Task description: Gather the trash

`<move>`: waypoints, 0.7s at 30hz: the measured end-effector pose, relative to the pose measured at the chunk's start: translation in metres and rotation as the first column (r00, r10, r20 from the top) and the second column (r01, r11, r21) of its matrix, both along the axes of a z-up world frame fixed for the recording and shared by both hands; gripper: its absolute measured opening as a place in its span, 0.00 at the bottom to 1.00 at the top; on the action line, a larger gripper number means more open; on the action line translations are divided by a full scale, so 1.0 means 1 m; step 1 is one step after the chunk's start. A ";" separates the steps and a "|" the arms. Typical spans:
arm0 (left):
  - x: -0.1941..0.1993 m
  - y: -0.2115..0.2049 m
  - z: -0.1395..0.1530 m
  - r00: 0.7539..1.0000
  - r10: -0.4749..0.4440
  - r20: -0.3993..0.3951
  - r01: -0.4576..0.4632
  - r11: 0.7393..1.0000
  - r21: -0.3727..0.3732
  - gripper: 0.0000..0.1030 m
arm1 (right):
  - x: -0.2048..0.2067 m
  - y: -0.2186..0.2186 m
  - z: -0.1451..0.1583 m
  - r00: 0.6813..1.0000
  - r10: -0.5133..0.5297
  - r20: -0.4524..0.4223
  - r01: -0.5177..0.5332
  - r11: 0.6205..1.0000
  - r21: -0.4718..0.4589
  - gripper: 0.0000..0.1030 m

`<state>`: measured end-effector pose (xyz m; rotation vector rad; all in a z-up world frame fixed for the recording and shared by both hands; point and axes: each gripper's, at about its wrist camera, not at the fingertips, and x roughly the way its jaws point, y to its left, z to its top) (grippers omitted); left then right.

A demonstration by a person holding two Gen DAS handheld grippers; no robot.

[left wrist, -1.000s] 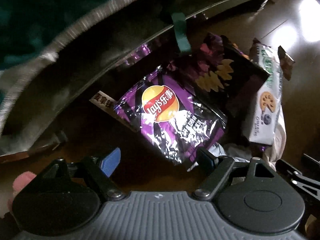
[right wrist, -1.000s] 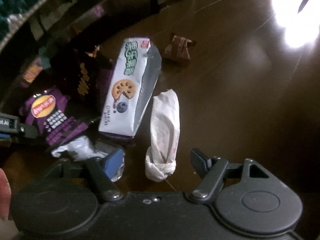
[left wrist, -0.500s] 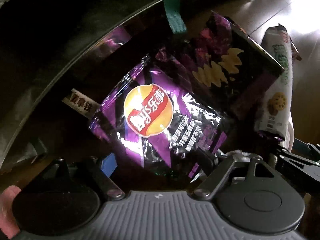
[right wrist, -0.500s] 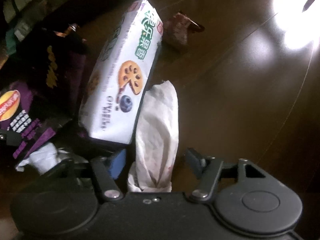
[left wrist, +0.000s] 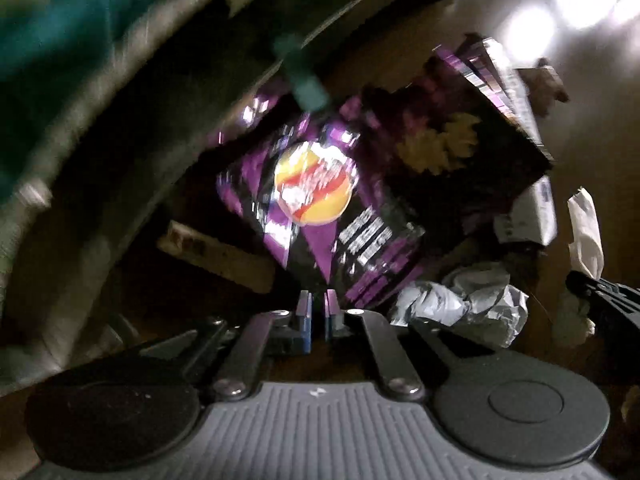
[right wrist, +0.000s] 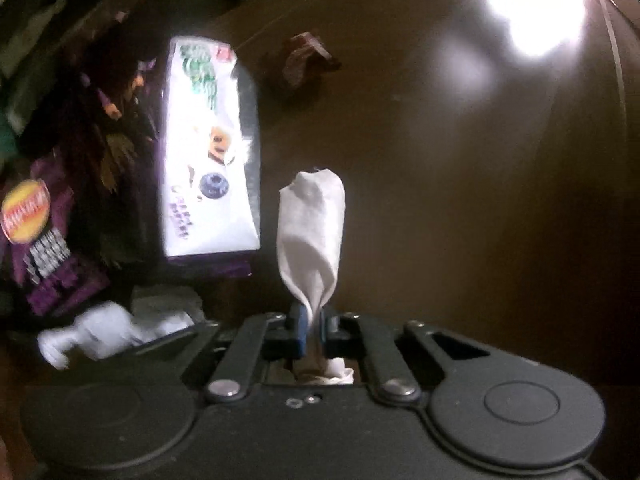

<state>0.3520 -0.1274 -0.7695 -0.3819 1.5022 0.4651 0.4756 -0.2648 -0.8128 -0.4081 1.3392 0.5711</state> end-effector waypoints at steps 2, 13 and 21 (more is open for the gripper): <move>0.000 -0.002 0.009 1.000 -0.009 0.011 0.009 1.000 -0.024 0.04 | -0.006 -0.005 0.015 0.999 -0.045 -0.008 0.045 0.999 0.021 0.05; 0.048 -0.015 0.053 0.983 -0.092 0.158 0.110 0.988 -0.107 0.41 | -0.010 -0.028 0.064 0.980 -0.192 -0.050 0.198 0.968 0.155 0.05; 0.108 -0.025 0.038 0.989 0.039 0.142 -0.021 0.992 -0.126 0.80 | -0.011 -0.037 0.056 0.983 -0.178 -0.046 0.183 0.964 0.191 0.05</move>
